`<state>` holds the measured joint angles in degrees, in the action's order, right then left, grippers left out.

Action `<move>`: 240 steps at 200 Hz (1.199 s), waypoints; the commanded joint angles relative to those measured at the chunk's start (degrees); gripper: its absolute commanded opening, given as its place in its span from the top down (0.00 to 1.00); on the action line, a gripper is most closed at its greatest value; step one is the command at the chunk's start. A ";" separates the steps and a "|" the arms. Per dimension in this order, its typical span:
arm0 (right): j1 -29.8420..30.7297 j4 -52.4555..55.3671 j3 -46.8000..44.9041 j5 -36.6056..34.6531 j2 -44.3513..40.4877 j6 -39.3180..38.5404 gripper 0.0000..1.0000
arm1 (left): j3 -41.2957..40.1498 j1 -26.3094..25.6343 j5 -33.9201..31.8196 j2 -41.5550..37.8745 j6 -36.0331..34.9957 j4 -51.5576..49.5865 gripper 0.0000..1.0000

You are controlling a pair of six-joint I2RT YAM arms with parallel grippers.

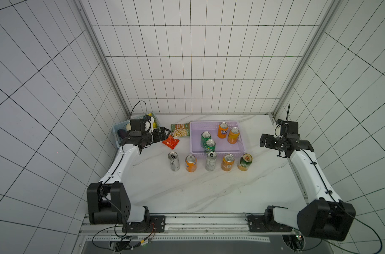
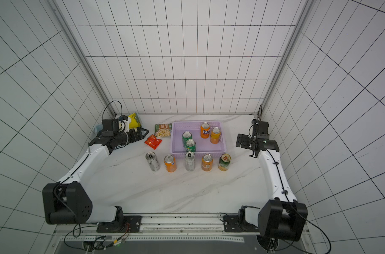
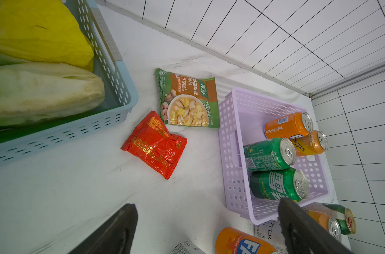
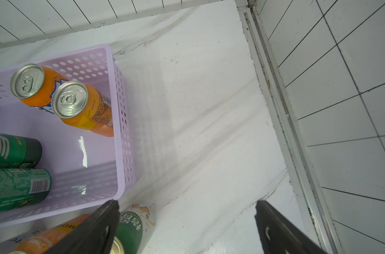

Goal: Take out the drinks from the basket
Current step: Place the drink at the center of the board, then pick up the drink from the basket.

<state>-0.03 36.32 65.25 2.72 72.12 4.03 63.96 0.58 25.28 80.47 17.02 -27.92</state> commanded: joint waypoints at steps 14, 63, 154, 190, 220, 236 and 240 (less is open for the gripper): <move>-0.84 -0.89 0.15 2.73 -0.73 -0.34 0.01 | 4.95 -4.06 -3.97 1.31 -3.57 -3.31 0.02; -2.23 -1.57 -0.85 3.67 -1.67 -0.03 0.01 | 7.83 -12.15 -10.10 2.51 -3.84 -4.45 0.02; -4.42 -2.39 -2.37 4.96 -3.03 0.68 0.00 | 20.70 -29.86 -21.72 14.33 -4.68 -9.18 0.02; -4.79 -2.56 -2.58 4.76 -3.37 0.79 0.00 | 29.01 -35.17 -23.35 21.73 -6.24 -14.97 0.02; -5.22 -2.83 -2.87 4.66 -3.84 0.97 0.00 | 36.74 -38.24 -23.66 27.96 -8.43 -22.51 0.02; -5.39 -2.92 -3.02 4.45 -3.91 1.10 0.01 | 40.75 -39.36 -24.13 31.05 -9.21 -26.59 0.02; -5.37 -2.92 -3.03 4.43 -3.91 1.03 0.00 | 41.69 -39.59 -24.21 31.83 -9.30 -27.66 0.02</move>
<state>-4.56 34.11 64.31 7.05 69.54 4.58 100.42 -37.74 2.61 108.84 10.13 -47.29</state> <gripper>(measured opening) 0.995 0.980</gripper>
